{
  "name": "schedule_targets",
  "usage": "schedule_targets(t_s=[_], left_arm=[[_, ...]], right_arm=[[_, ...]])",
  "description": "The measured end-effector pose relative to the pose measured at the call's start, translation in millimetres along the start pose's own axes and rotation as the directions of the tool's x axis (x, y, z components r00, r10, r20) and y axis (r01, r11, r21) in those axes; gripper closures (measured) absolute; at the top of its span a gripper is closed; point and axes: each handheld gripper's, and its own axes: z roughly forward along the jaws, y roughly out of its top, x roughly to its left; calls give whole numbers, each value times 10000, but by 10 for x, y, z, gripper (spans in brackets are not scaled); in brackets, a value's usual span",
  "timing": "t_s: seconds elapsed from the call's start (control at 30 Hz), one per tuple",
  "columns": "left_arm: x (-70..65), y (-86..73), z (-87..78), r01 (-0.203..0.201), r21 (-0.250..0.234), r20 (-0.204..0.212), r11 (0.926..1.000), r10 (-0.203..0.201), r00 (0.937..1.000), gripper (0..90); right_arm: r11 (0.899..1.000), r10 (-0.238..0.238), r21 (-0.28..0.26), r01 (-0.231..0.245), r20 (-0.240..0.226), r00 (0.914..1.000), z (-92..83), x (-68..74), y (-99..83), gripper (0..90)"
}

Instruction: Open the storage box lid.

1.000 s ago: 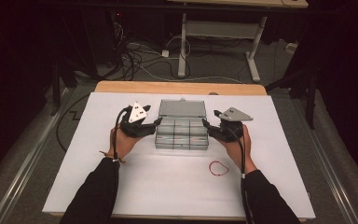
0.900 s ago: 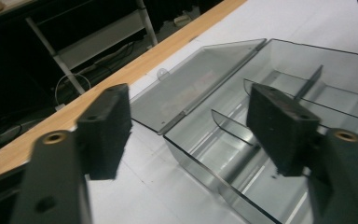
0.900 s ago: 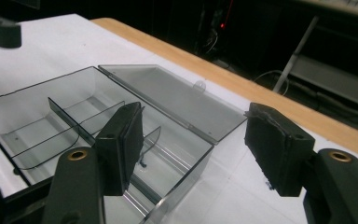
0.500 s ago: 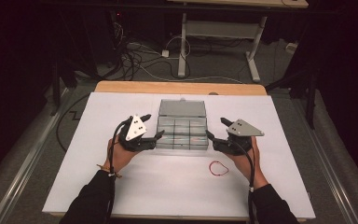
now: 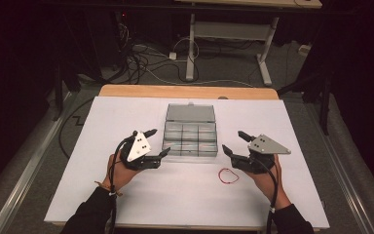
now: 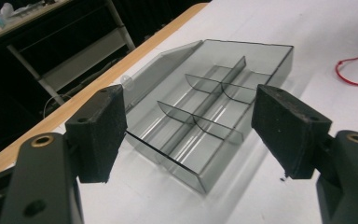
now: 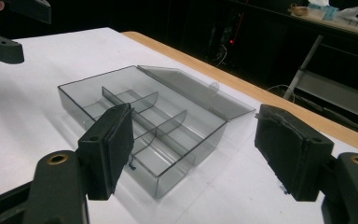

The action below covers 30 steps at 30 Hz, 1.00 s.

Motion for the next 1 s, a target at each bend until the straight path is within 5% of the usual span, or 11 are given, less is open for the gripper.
schedule_targets(t_s=[0.33,0.57,0.77,1.0], left_arm=[[-95,-88,-125,-243,90,204,9997,241,9995,259],[-138,-195,-190,-269,294,300,9992,260,9992,229],[-156,-297,-247,-168,615,344,9980,147,9993,207],[-171,-452,-373,4,824,274,9966,-27,9996,203]], right_arm=[[9994,-151,313,160,-268,9995,-196,75,-121,284],[9940,-89,1089,139,-463,9989,-202,76,-272,296],[9781,101,2078,100,-956,9954,-66,83,-397,352],[9472,141,3190,326,-1430,9896,90,79,-510,463]])
